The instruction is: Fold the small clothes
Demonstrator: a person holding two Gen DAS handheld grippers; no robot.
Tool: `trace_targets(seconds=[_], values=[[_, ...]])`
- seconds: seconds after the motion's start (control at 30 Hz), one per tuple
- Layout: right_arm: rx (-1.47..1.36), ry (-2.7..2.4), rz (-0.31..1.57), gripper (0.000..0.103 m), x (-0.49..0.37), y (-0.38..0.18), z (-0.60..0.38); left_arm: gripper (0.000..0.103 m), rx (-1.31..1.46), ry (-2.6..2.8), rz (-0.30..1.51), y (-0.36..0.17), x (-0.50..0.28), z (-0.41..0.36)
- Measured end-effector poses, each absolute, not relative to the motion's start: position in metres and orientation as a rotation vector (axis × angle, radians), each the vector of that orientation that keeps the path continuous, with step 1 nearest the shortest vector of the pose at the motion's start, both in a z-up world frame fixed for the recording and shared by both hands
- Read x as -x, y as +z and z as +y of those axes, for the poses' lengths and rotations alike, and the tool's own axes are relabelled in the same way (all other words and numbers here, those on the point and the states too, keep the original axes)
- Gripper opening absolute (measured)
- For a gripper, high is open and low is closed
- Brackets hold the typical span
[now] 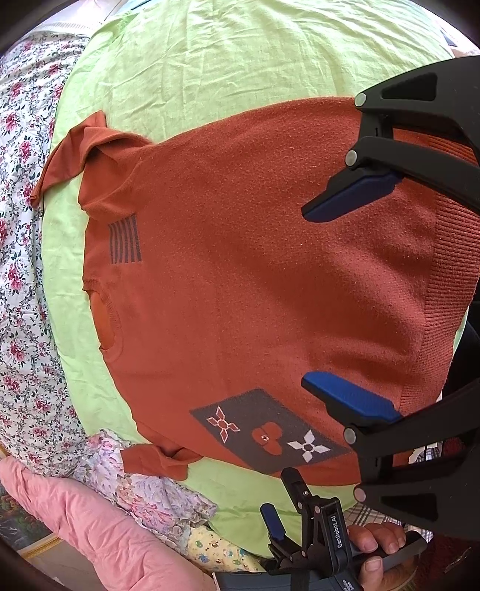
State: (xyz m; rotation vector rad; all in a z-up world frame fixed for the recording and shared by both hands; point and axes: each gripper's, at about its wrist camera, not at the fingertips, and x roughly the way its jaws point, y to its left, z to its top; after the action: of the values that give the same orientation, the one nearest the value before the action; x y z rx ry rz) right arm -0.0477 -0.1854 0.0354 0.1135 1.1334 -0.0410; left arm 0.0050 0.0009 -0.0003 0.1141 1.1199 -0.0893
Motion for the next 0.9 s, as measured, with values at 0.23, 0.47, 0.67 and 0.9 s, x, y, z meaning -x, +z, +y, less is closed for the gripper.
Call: trace_targets(seconds=[0.23, 0.47, 0.67, 0.9], values=[[-0.099, -0.040, 1.140, 0.083, 0.046, 0.036, -0.184, 0.099, -0.115, -0.080, 1.043, -0.001, -0.007, 0.000], [-0.106, -0.030, 1.157, 0.083, 0.042, 0.037, -0.184, 0.099, -0.122, -0.076, 1.040, -0.002, -0.011, -0.001], [-0.097, -0.032, 1.158, 0.083, 0.039, 0.036, -0.184, 0.099, -0.124, -0.065, 1.090, -0.005, -0.017, -0.002], [-0.081, -0.031, 1.153, 0.083, 0.030, 0.034, -0.186, 0.099, -0.090, -0.064, 1.114, -0.008, -0.025, -0.002]])
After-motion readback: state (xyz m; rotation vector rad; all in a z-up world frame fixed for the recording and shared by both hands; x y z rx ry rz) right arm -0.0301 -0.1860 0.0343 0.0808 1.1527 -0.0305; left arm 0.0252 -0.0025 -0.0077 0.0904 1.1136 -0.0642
